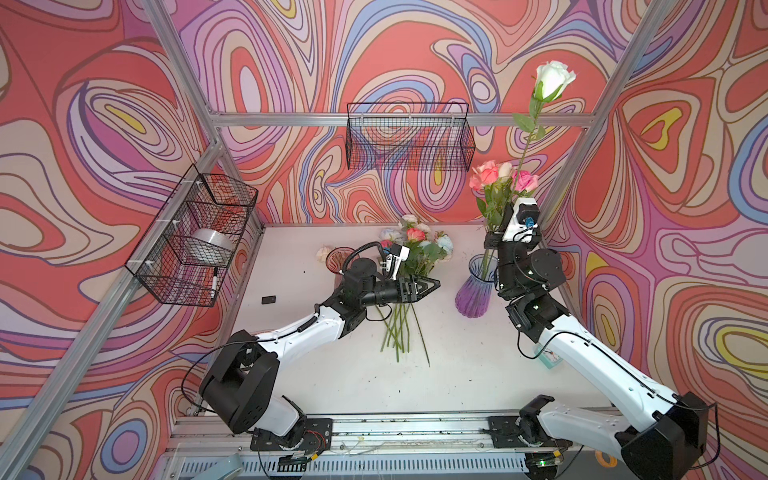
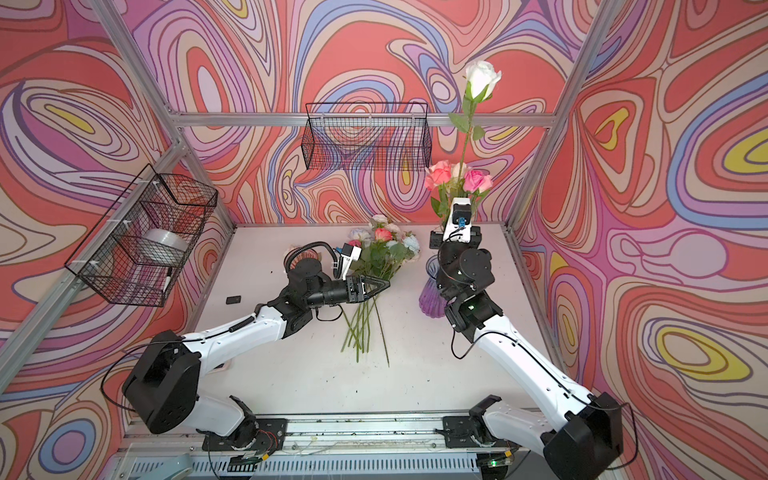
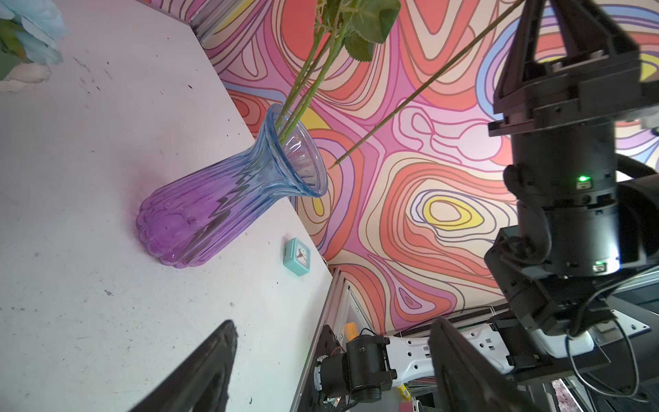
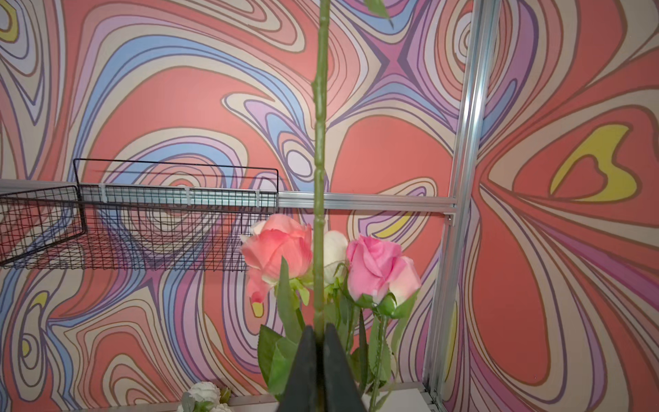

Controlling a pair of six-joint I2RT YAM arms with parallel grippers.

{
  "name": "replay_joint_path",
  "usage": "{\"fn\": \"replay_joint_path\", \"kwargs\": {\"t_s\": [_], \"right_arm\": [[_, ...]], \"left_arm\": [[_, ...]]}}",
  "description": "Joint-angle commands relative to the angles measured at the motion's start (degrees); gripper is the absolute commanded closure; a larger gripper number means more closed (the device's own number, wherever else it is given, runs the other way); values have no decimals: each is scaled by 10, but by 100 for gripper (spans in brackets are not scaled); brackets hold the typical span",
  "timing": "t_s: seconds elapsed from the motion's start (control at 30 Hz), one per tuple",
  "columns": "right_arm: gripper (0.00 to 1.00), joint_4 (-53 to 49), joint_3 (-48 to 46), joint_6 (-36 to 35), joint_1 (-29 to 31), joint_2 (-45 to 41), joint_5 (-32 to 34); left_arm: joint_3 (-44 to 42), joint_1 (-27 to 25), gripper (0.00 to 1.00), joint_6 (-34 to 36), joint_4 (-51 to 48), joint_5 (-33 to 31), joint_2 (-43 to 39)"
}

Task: Arrange the flowers into the vase
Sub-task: 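Lower the white rose stem into the purple vase and open the right gripper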

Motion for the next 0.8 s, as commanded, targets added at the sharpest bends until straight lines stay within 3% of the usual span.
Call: {"fn": "replay_joint_path", "kwargs": {"t_s": [0.0,0.57,0.77], "right_arm": [[100,16,-12,40,-19,-7,9],[100,9,-85,120,-45,12,20],[100,-52,-106,154,-45,-12,26]], "left_arm": [[11,-2,15,-2,21,8,1],[13,-10,14,14,0,1,-6],[13,-11,14,16,-2,2,-3]]}}
